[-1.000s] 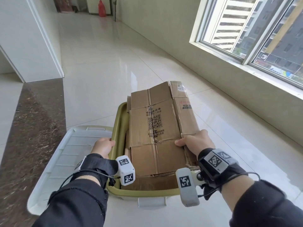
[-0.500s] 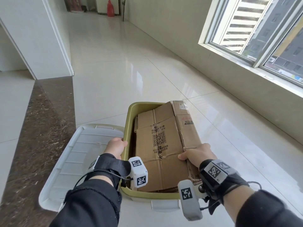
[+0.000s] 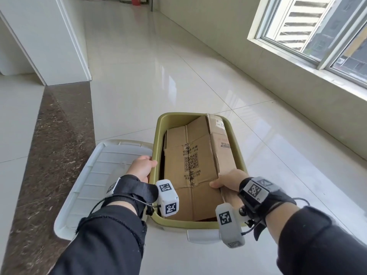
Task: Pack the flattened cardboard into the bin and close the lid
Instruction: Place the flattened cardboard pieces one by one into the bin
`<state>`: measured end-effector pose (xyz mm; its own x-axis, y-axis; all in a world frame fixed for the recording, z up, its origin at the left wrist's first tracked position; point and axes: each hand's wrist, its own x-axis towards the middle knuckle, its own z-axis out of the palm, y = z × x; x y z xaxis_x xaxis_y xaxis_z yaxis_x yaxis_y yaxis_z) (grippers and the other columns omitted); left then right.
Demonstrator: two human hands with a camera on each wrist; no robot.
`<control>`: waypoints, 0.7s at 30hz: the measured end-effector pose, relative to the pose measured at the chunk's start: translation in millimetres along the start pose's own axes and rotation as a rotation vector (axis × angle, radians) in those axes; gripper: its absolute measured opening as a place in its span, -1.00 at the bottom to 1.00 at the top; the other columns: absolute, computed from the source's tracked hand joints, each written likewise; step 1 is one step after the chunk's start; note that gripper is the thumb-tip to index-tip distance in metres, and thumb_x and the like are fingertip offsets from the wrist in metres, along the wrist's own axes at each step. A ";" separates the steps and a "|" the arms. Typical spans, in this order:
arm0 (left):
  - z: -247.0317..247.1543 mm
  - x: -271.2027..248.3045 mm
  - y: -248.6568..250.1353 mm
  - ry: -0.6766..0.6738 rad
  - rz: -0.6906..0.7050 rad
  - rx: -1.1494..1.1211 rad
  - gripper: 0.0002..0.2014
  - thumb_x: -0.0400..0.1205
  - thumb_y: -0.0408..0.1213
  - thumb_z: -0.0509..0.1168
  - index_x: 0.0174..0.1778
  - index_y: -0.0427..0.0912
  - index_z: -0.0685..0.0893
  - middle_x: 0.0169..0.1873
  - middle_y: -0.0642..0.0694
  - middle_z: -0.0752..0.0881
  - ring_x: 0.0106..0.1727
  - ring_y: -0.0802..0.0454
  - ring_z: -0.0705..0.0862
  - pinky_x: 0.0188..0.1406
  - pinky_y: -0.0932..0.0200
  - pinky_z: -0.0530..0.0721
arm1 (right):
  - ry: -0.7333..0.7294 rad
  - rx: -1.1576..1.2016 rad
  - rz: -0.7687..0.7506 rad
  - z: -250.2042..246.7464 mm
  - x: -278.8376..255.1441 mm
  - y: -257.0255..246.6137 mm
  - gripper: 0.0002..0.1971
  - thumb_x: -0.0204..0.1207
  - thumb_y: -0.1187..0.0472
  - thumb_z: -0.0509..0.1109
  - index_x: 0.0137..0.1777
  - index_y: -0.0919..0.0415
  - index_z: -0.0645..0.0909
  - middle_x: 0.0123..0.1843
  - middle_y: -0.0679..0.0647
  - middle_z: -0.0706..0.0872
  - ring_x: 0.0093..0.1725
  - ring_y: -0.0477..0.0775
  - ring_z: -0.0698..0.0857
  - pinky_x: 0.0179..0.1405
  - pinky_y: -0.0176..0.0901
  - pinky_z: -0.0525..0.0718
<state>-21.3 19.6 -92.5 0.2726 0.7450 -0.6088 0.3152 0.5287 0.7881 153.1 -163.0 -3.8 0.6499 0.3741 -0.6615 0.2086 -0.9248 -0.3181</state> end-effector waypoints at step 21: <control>-0.4 -10.9 2.0 0.011 0.009 0.037 -0.51 0.61 -0.32 0.23 0.50 -0.26 0.47 0.47 -0.32 0.55 0.49 -0.31 0.52 0.46 -0.33 0.48 | 0.191 -0.455 -0.225 19.1 29.2 -18.1 -0.84 0.51 0.18 0.38 0.04 0.20 0.61 -0.08 0.09 0.69 -0.15 0.10 0.66 -0.41 -0.20 0.51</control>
<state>-24.0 12.6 -84.3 0.2661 0.7543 -0.6002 0.3462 0.5063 0.7898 154.4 -134.1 -30.3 0.6648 0.5867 -0.4623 0.6260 -0.7753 -0.0837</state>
